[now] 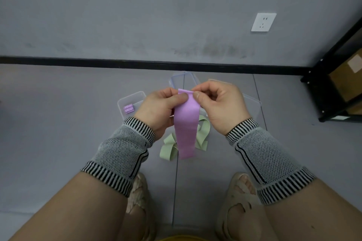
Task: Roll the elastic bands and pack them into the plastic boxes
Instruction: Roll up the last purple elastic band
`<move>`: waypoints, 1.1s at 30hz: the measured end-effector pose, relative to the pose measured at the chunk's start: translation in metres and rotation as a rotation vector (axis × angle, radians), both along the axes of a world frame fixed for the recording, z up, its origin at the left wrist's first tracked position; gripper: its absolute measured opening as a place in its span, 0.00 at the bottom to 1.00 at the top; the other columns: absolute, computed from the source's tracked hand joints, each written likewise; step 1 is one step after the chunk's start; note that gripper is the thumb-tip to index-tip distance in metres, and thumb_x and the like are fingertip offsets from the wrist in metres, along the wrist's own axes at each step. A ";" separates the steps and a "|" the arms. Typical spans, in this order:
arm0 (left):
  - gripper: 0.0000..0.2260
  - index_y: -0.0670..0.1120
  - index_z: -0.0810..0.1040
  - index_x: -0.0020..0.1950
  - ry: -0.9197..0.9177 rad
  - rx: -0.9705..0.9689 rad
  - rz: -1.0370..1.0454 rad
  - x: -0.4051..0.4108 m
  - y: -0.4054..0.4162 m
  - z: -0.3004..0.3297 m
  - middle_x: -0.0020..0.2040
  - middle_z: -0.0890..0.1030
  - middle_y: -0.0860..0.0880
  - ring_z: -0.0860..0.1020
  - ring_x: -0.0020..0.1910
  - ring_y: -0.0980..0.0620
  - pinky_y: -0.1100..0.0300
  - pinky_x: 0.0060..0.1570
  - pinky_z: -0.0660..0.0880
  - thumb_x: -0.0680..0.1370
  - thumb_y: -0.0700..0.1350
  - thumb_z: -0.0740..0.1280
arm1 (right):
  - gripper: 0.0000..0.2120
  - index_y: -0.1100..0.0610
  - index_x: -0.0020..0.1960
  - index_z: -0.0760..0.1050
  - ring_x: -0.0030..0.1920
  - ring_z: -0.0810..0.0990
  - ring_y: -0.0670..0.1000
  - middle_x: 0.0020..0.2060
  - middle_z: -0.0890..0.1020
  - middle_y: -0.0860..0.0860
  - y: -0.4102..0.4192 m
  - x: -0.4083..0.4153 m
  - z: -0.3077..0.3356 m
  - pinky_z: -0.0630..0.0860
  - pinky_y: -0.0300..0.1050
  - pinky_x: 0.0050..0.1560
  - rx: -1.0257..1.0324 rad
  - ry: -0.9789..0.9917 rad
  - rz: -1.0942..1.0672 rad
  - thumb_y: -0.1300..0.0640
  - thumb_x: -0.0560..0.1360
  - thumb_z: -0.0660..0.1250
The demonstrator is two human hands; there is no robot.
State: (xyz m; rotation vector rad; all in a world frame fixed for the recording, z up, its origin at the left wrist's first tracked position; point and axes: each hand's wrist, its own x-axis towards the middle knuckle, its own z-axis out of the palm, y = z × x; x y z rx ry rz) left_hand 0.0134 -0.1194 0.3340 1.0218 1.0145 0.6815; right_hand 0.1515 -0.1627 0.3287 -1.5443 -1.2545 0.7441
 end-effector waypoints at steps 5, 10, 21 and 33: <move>0.06 0.44 0.80 0.46 0.035 0.005 -0.021 0.004 0.009 -0.009 0.36 0.82 0.49 0.78 0.33 0.55 0.62 0.34 0.76 0.78 0.40 0.63 | 0.09 0.48 0.40 0.80 0.41 0.82 0.50 0.36 0.82 0.48 0.011 0.006 -0.008 0.80 0.47 0.47 -0.004 -0.001 0.000 0.62 0.73 0.69; 0.05 0.41 0.79 0.49 0.076 0.034 -0.018 0.007 0.016 -0.015 0.40 0.81 0.45 0.78 0.36 0.51 0.59 0.39 0.75 0.78 0.40 0.64 | 0.10 0.46 0.42 0.79 0.40 0.80 0.46 0.36 0.81 0.47 0.017 0.008 -0.011 0.79 0.41 0.46 -0.003 0.006 0.032 0.62 0.73 0.69; 0.10 0.38 0.77 0.47 0.072 -0.099 0.078 0.000 0.015 -0.012 0.45 0.73 0.40 0.68 0.42 0.42 0.57 0.37 0.69 0.71 0.43 0.67 | 0.07 0.51 0.43 0.81 0.37 0.77 0.41 0.32 0.79 0.40 0.012 -0.002 -0.010 0.71 0.30 0.40 0.028 -0.268 0.119 0.62 0.74 0.68; 0.08 0.40 0.79 0.40 0.077 0.071 0.001 0.004 0.015 -0.013 0.34 0.79 0.45 0.75 0.32 0.52 0.59 0.36 0.72 0.77 0.39 0.64 | 0.09 0.49 0.40 0.80 0.37 0.80 0.43 0.35 0.82 0.44 0.013 0.003 -0.008 0.78 0.39 0.44 0.005 -0.136 0.032 0.62 0.73 0.69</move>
